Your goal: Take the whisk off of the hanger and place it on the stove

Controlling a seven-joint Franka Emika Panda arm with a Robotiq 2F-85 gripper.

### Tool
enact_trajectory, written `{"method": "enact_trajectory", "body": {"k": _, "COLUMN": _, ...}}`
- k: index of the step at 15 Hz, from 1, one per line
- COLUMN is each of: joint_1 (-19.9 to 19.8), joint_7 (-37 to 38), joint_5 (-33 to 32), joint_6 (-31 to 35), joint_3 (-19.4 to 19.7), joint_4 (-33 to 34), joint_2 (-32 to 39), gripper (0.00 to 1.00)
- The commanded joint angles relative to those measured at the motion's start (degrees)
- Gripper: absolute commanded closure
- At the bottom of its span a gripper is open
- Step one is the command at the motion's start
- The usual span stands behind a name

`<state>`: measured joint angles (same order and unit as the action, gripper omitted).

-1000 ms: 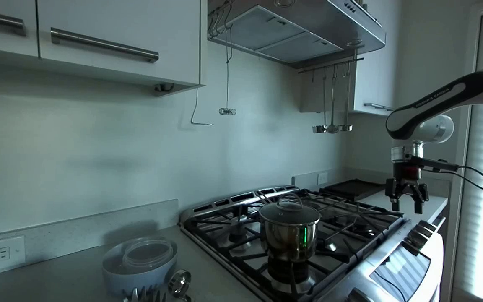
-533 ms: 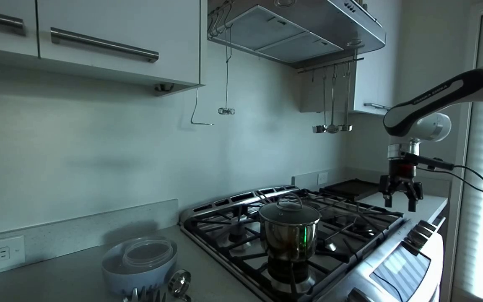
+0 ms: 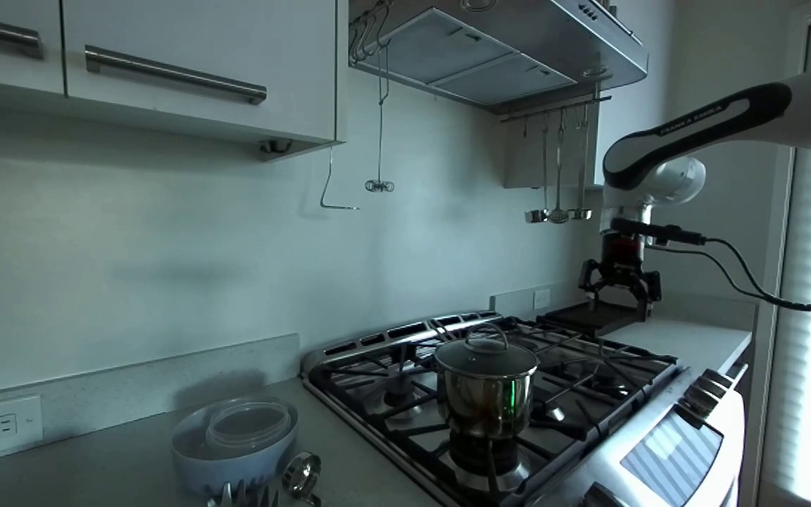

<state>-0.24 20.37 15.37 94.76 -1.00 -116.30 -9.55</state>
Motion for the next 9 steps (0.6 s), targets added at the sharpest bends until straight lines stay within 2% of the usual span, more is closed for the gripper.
{"method": "enact_trajectory", "body": {"k": 1, "joint_1": 1.47, "joint_7": 8.26, "joint_5": 3.05, "joint_6": -9.36, "joint_3": -2.11, "joint_4": 10.14, "joint_2": 5.30, "gripper": 0.00}}
{"method": "enact_trajectory", "body": {"k": 4, "joint_1": 3.04, "joint_7": 11.52, "joint_5": 5.04, "joint_6": -13.23, "joint_3": -3.82, "joint_4": 15.99, "joint_2": 7.82, "gripper": 0.00}}
{"method": "enact_trajectory", "body": {"k": 6, "joint_1": 4.22, "joint_7": 12.50, "joint_5": 5.03, "joint_6": -12.59, "joint_3": -4.97, "joint_4": 18.48, "joint_2": 8.83, "gripper": 0.00}}
{"method": "enact_trajectory", "body": {"k": 7, "joint_1": 3.63, "joint_7": 10.80, "joint_5": 4.07, "joint_6": -11.18, "joint_3": -4.22, "joint_4": 15.15, "joint_2": 6.65, "gripper": 0.00}}
{"method": "enact_trajectory", "body": {"k": 9, "joint_1": 4.49, "joint_7": 11.62, "joint_5": 4.08, "joint_6": -11.13, "joint_3": -4.88, "joint_4": 17.09, "joint_2": 7.72, "gripper": 0.00}}
